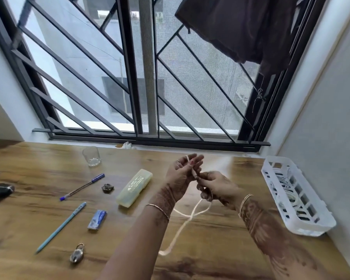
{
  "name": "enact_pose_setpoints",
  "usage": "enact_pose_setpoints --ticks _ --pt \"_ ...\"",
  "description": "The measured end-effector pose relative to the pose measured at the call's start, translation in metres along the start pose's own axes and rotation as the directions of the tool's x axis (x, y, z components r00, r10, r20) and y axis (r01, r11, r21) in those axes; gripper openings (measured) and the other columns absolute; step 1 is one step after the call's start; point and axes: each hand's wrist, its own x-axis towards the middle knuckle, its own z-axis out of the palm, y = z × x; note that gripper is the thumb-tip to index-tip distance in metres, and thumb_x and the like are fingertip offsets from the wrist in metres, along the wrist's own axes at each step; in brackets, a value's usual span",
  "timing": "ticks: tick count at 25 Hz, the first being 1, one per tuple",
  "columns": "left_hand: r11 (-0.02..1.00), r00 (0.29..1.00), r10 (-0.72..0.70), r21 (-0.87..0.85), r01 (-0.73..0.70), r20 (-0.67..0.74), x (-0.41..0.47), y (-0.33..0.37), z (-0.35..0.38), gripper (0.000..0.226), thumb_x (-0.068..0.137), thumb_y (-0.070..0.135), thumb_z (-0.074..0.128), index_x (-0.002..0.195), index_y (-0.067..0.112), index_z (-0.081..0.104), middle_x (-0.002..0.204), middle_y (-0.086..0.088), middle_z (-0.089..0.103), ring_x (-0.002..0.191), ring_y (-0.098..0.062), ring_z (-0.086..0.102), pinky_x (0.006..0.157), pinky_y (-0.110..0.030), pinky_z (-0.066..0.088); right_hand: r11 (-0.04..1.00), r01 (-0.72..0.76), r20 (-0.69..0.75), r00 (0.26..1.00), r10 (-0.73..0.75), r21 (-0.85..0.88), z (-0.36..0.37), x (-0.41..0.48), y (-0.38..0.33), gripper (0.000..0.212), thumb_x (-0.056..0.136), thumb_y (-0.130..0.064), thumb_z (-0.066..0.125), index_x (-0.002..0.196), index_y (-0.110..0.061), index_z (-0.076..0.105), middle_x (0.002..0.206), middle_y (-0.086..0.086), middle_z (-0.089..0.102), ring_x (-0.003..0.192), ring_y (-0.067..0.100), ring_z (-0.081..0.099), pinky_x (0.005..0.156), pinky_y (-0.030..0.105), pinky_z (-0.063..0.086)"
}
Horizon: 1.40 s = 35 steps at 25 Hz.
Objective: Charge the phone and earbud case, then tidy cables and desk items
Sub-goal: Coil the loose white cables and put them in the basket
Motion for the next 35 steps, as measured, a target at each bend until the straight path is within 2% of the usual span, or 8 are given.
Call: enact_pose_setpoints --ticks 4,8,11,16,24,27,30,35 --pt "0.875 0.998 0.055 0.482 -0.034 -0.028 0.006 0.000 -0.002 0.016 0.096 0.001 0.048 0.107 0.005 0.059 0.092 -0.002 0.073 0.076 -0.007 0.062 0.071 -0.014 0.050 0.936 -0.080 0.135 0.982 0.133 -0.343 -0.019 -0.010 -0.020 0.023 0.097 -0.018 0.052 0.100 0.000 0.066 0.059 -0.001 0.047 0.040 0.008 0.044 0.036 0.016 0.031" --pt "0.634 0.999 -0.050 0.773 0.029 0.003 -0.002 -0.003 -0.003 0.020 0.097 0.002 0.046 0.101 0.011 0.063 0.086 -0.005 0.069 0.072 -0.003 0.064 0.053 -0.014 0.037 0.902 0.049 0.048 0.998 -0.031 -0.429 -0.034 -0.002 -0.039 0.025 0.096 -0.027 0.052 0.077 -0.015 0.062 0.058 -0.005 0.045 0.040 0.004 0.031 0.037 0.015 0.022" --pt "0.757 0.978 -0.191 0.646 0.094 0.081 -0.012 -0.002 -0.008 0.026 0.100 0.003 0.038 0.103 0.013 0.062 0.076 0.002 0.069 0.069 -0.010 0.066 0.057 -0.016 0.042 0.954 0.097 -0.100 0.986 -0.130 -0.285 -0.040 0.013 -0.037 0.031 0.095 -0.036 0.052 0.072 -0.017 0.059 0.060 -0.005 0.045 0.043 0.004 0.029 0.038 0.015 0.022" --pt "0.942 0.938 -0.273 0.257 0.215 0.216 -0.021 0.008 -0.003 0.030 0.100 0.002 0.031 0.116 -0.002 0.056 0.067 0.001 0.057 0.058 -0.008 0.055 0.093 -0.029 0.052 0.971 0.159 -0.184 0.964 -0.191 -0.176 -0.023 0.030 -0.022 0.031 0.092 -0.041 0.056 0.071 -0.018 0.060 0.067 0.005 0.057 0.052 0.013 0.036 0.039 0.019 0.024" --pt "0.969 0.996 -0.080 -0.239 0.066 -0.048 -0.003 0.014 0.013 0.032 0.100 0.027 0.034 0.098 0.003 0.054 0.048 0.007 0.041 0.039 -0.002 0.041 0.064 -0.017 0.054 0.962 0.177 -0.192 0.957 -0.218 -0.209 0.018 0.028 -0.004 0.026 0.094 -0.010 0.046 0.078 -0.023 0.060 0.059 -0.007 0.050 0.047 0.001 0.042 0.047 0.016 0.033" --pt "0.998 0.970 0.063 -0.016 -0.068 -0.236 0.012 0.019 0.009 0.027 0.102 0.024 0.037 0.093 0.005 0.055 0.050 0.006 0.051 0.049 -0.009 0.056 0.052 -0.020 0.051 0.918 0.137 -0.151 0.967 -0.206 -0.373 0.016 0.027 -0.004 0.025 0.098 -0.019 0.046 0.081 -0.021 0.064 0.064 -0.007 0.050 0.056 0.007 0.045 0.051 0.016 0.033" --pt "0.944 0.944 0.178 0.318 -0.085 -0.277 0.019 0.017 0.001 0.025 0.102 0.018 0.040 0.087 0.007 0.057 0.053 0.005 0.064 0.051 -0.008 0.062 0.063 -0.025 0.051 0.849 0.094 -0.064 0.987 -0.149 -0.519 0.010 0.019 -0.015 0.029 0.096 -0.026 0.048 0.077 -0.022 0.069 0.071 -0.008 0.056 0.073 0.010 0.055 0.058 0.019 0.039" --pt "0.487 0.978 0.178 0.873 0.010 -0.110 0.016 0.011 -0.007 0.034 0.101 0.019 0.041 0.071 0.018 0.057 0.053 0.006 0.056 0.049 -0.011 0.050 0.057 -0.026 0.042 0.855 0.114 -0.027 0.989 -0.147 -0.506 -0.010 0.016 -0.041 0.030 0.092 -0.032 0.057 0.066 -0.019 0.064 0.061 -0.007 0.048 0.047 0.004 0.037 0.039 0.012 0.028"
